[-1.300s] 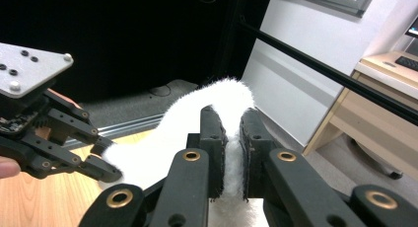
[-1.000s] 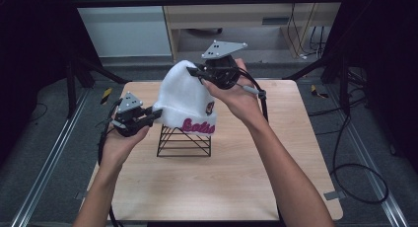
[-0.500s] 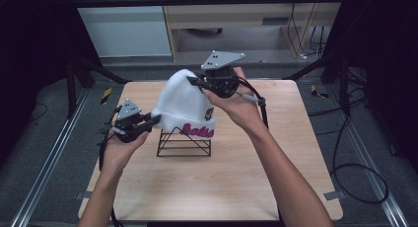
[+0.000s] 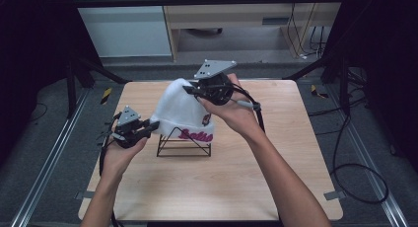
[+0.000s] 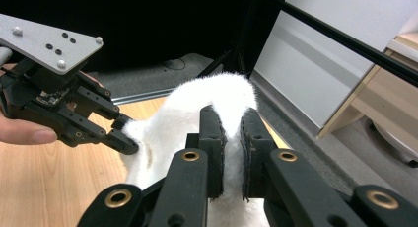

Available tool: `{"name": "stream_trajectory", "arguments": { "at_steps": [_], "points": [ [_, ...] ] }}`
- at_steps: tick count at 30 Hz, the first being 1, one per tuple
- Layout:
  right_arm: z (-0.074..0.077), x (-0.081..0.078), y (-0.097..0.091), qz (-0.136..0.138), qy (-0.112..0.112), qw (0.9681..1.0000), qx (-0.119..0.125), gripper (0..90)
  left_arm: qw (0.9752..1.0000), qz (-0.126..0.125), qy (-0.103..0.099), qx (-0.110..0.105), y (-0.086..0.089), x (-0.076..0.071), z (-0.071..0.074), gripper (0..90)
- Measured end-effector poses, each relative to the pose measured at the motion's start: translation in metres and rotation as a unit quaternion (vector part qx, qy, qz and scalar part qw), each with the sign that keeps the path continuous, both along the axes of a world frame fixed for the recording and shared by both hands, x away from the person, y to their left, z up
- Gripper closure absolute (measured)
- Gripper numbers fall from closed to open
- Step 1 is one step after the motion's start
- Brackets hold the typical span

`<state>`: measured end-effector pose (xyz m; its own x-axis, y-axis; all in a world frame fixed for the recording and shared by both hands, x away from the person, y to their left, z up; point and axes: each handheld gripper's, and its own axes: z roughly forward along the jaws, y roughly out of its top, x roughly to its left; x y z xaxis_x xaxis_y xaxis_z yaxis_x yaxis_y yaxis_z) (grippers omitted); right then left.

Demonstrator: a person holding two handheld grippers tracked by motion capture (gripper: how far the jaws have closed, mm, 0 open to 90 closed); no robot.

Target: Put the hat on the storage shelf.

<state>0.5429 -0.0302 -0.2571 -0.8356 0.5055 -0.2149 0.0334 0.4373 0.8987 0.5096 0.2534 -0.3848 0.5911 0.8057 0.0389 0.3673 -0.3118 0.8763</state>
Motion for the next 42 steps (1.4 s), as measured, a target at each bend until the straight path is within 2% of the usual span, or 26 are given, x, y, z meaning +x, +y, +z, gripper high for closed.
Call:
{"name": "stream_trajectory", "arguments": {
  "at_steps": [16,31,42],
  "points": [
    [-0.013,-0.004,0.011,0.009,0.019,0.9995,-0.023,82.7,0.9999,0.004,0.015,-0.003,0.006,-0.002,-0.022,72.6],
    [-0.035,-0.008,0.023,0.024,0.046,0.9974,-0.050,82.6,0.9992,0.004,0.039,-0.003,0.012,-0.006,-0.051,71.7],
    [-0.045,-0.008,0.028,0.028,0.056,0.9963,-0.059,82.6,0.9985,0.006,0.054,0.001,0.014,-0.006,-0.063,71.7]
  ]
}}
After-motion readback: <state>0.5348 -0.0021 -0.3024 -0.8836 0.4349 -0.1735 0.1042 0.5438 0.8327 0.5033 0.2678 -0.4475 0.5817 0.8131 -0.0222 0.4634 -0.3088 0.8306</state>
